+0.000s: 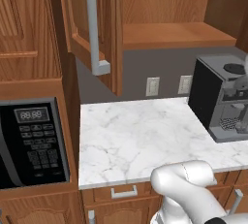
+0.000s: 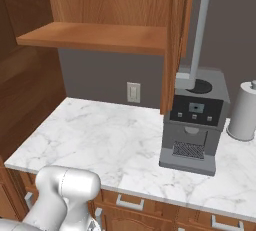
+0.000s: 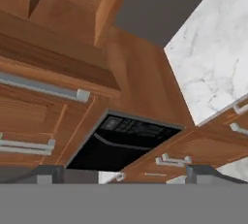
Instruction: Open the cabinet. Pick the spray and place it next to the sink. Then close the cabinet.
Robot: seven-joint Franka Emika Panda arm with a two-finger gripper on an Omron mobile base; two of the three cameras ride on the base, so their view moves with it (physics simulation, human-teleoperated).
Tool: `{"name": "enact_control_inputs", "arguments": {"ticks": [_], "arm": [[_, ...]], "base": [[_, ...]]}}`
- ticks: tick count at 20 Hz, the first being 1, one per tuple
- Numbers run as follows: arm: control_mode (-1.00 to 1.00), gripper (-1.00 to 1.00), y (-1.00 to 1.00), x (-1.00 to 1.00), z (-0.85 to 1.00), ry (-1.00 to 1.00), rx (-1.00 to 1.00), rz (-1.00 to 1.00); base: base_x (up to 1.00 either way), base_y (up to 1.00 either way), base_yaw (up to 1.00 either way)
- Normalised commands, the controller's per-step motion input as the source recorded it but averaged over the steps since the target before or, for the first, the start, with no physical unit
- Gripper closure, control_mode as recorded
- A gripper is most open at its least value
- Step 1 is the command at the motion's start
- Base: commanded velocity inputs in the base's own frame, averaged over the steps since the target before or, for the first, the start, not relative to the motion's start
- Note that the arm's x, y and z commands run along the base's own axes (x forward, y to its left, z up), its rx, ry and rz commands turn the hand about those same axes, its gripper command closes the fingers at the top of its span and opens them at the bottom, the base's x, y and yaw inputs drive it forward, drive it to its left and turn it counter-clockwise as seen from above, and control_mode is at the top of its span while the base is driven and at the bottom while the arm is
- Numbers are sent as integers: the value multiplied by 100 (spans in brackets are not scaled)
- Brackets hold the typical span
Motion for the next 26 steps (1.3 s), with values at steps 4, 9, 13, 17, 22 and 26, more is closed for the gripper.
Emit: {"name": "enact_control_inputs", "arguments": {"ticks": [4,9,13,17,22,26], "arm": [[-100,-100,39,3,-16,9,30,4],[-100,-100,43,24,-12,13,29,9],[-100,-100,46,21,-7,10,22,21],[-100,-100,52,4,0,0,6,23],[-100,-100,45,-3,1,-3,-1,15],[-100,-100,37,16,4,-12,-2,0]], "base": [[0,0,0],[0,0,0],[0,0,0],[0,0,0],[0,0,0],[0,0,0]]}}
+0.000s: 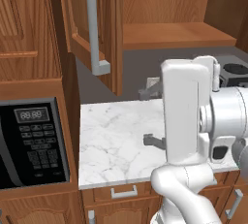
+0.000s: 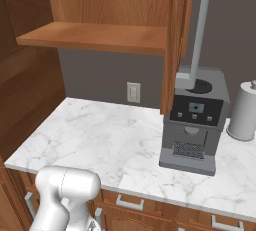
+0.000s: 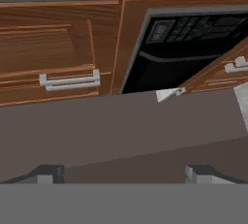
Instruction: Open the cabinet. Pick the spray and place it next to the sink. Then close the cabinet.
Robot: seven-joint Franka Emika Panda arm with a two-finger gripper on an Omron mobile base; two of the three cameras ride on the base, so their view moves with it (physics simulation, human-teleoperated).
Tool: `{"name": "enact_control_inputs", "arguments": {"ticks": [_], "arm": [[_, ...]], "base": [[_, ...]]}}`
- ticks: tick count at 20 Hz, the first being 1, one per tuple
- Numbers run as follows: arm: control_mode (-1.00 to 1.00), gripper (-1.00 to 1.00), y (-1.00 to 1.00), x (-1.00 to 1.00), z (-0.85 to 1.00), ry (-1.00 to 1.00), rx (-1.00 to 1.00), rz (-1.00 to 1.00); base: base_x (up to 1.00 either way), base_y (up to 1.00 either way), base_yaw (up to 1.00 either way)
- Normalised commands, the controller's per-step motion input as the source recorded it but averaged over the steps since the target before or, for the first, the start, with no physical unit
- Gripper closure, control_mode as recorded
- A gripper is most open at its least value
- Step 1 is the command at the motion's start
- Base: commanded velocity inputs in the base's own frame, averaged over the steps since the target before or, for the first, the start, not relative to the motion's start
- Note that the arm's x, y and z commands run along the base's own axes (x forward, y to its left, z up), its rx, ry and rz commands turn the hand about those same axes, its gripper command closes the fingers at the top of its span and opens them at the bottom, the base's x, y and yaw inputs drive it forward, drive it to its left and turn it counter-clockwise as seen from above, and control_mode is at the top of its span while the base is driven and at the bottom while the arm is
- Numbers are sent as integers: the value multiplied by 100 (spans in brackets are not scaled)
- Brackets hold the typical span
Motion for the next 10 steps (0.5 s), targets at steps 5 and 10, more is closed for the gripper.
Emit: {"name": "enact_control_inputs", "arguments": {"ticks": [5,10], "arm": [[-100,-100,25,24,18,-7,0,-5],[-100,-100,13,17,15,0,2,-18]], "base": [[0,0,0],[0,0,0]]}}
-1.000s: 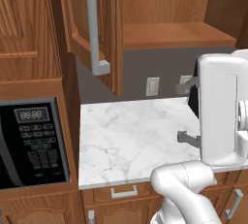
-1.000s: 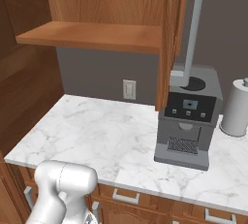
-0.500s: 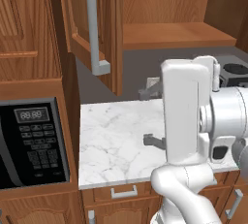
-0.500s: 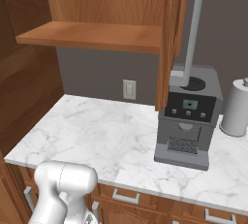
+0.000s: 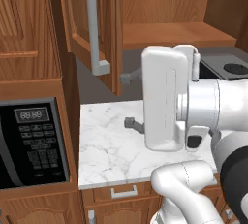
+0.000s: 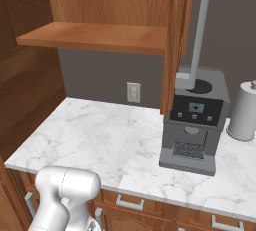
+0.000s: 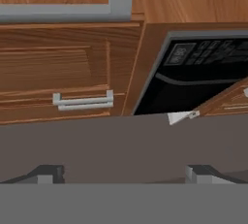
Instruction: Open the cabinet. Pick the spray and place it next to the sink. Then close the cabinet.
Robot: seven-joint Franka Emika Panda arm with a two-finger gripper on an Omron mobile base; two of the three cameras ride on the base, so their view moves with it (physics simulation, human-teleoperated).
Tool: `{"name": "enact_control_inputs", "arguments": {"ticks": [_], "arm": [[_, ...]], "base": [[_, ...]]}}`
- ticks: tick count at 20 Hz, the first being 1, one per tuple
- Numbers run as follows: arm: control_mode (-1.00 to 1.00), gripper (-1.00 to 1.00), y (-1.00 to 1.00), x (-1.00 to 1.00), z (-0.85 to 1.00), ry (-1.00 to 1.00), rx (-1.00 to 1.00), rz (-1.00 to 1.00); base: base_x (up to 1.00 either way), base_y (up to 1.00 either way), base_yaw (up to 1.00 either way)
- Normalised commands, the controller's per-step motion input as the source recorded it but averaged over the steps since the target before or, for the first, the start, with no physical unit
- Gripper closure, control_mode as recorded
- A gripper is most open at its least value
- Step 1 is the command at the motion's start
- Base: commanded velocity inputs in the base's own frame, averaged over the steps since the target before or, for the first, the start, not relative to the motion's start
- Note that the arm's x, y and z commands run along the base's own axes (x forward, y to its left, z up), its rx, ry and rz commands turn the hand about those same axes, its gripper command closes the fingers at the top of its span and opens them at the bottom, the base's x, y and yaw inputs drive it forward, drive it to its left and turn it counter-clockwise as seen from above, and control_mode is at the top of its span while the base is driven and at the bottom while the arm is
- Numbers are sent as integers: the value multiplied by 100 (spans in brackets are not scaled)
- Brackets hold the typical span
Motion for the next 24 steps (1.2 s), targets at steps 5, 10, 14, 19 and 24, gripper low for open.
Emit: {"name": "enact_control_inputs", "arguments": {"ticks": [5,10,14,19,24], "arm": [[-100,-100,5,2,8,1,10,-16],[-100,-100,3,2,6,0,10,-13],[-100,-100,7,11,2,-1,11,-12],[-100,-100,8,26,0,-5,5,-9],[-100,-100,8,19,0,-7,0,-4]], "base": [[0,0,0],[0,0,0],[0,0,0],[0,0,0],[0,0,0]]}}
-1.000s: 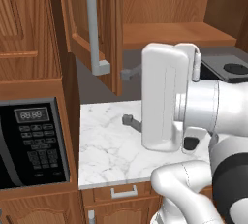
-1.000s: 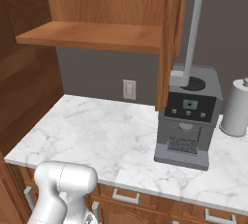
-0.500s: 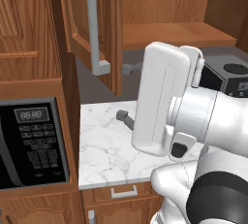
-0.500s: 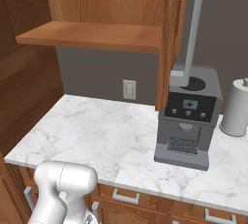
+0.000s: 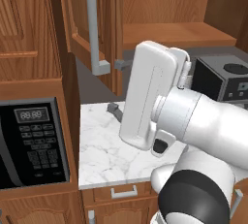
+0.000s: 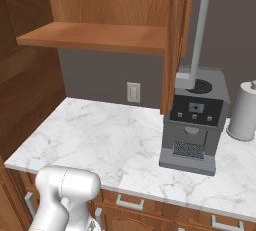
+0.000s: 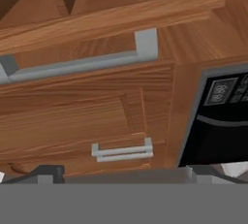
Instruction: Open the cabinet. Pick the spray and place it next to the sink. Then close the cabinet.
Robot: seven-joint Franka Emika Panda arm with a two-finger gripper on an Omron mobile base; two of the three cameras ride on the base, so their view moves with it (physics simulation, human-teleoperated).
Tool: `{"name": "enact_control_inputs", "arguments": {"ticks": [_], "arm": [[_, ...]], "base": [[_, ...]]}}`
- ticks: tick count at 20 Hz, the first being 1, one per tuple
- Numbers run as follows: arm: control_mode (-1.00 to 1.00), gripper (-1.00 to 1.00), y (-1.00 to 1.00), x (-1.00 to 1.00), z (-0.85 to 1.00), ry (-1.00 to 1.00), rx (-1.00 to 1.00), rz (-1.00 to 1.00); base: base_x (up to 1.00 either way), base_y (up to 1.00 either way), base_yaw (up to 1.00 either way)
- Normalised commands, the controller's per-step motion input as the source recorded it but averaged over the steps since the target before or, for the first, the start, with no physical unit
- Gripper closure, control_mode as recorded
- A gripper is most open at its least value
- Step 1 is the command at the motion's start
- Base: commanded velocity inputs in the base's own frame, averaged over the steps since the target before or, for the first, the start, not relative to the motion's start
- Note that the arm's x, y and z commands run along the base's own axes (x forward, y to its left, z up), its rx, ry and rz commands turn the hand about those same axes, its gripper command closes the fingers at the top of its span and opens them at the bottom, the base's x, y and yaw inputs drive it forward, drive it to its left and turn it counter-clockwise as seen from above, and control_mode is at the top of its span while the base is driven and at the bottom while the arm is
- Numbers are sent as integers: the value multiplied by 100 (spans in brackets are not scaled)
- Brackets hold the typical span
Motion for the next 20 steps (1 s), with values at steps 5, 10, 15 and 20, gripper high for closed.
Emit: {"name": "enact_control_inputs", "arguments": {"ticks": [5,10,15,20], "arm": [[-100,-100,1,3,4,-3,0,-5],[-100,-100,-7,3,7,0,0,-14],[-100,-100,-10,8,8,1,1,-20],[-100,-100,-8,4,5,0,5,-15]], "base": [[0,0,0],[0,0,0],[0,0,0],[0,0,0]]}}
